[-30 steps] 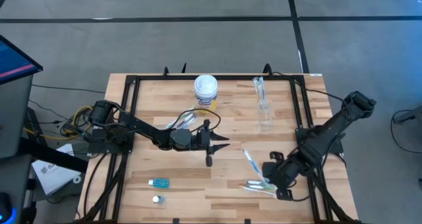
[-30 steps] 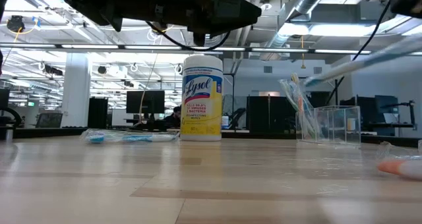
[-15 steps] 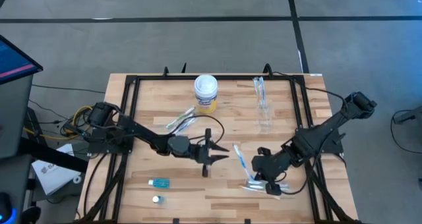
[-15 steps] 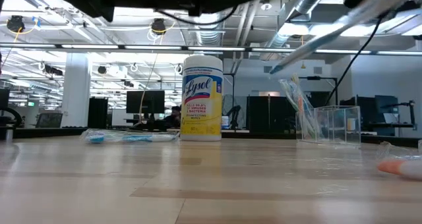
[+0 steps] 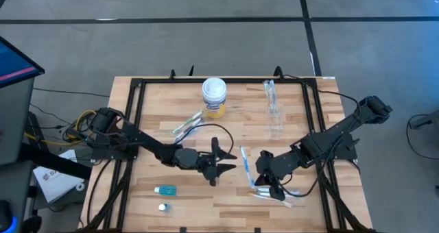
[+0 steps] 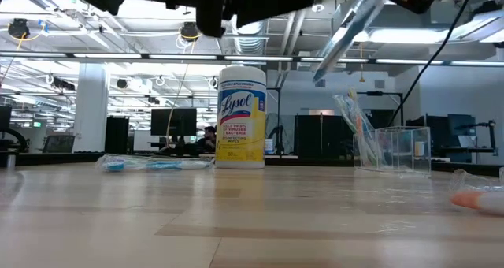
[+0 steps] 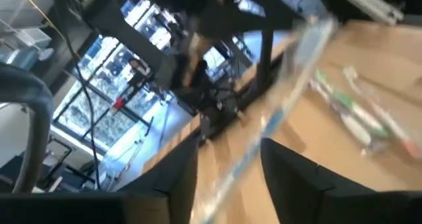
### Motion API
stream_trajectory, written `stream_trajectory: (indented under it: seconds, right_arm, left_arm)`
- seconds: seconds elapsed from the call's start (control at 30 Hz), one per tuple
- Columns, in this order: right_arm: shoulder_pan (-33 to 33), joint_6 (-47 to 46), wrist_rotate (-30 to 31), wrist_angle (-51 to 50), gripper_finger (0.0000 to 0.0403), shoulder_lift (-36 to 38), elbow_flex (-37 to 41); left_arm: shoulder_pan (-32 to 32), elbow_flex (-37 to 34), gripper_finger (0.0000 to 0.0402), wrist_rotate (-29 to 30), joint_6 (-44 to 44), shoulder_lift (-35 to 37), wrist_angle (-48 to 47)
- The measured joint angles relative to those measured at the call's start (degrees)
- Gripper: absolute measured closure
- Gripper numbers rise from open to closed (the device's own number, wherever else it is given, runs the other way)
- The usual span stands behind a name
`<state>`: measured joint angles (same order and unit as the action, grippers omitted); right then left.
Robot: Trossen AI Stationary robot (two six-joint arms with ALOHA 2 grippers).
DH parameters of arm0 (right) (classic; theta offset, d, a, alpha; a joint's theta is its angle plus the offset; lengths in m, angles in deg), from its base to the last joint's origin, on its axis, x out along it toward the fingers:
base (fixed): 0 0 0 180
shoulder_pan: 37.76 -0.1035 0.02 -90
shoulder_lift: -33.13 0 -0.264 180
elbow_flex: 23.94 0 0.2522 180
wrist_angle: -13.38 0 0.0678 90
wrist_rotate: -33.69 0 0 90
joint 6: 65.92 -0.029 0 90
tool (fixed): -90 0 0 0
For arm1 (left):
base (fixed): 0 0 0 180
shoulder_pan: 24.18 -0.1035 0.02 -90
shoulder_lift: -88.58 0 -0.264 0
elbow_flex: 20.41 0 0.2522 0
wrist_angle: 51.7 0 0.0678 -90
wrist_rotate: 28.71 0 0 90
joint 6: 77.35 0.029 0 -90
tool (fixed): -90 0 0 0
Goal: Pick & Place toothbrushing station
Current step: Put the bottom blue toothbrush into the transparent organizer
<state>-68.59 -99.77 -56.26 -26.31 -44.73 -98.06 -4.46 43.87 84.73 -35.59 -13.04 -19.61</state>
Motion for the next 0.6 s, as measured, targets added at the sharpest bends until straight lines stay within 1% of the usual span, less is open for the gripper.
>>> stream_trajectory:
  seconds: [0.13, 0.27, 0.4, 0.6]
  right_arm:
    - [0.0, 1.1, -0.1, 3.1, 0.0403, 0.0, 0.0]
    - [0.0, 2.2, -0.1, 4.9, 0.0403, 0.0, 0.0]
    - [0.4, 3.5, -0.2, 6.4, 0.0403, 0.0, 0.0]
    - [0.6, 5.2, -0.2, 9.5, 0.0403, 0.0, -0.1]
  left_arm:
    - [-0.9, 0.0, 0.0207, 0.6, 0.0, 0.0, -0.7]
    - [-1.8, 0.0, 0.0189, 0.6, 0.0, 0.0, -1.0]
    - [-2.2, 0.0, 0.0181, 0.6, 0.0, 0.0, -2.4]
    - [-2.7, 0.0, 0.0183, 0.5, 0.0, -0.7, -3.8]
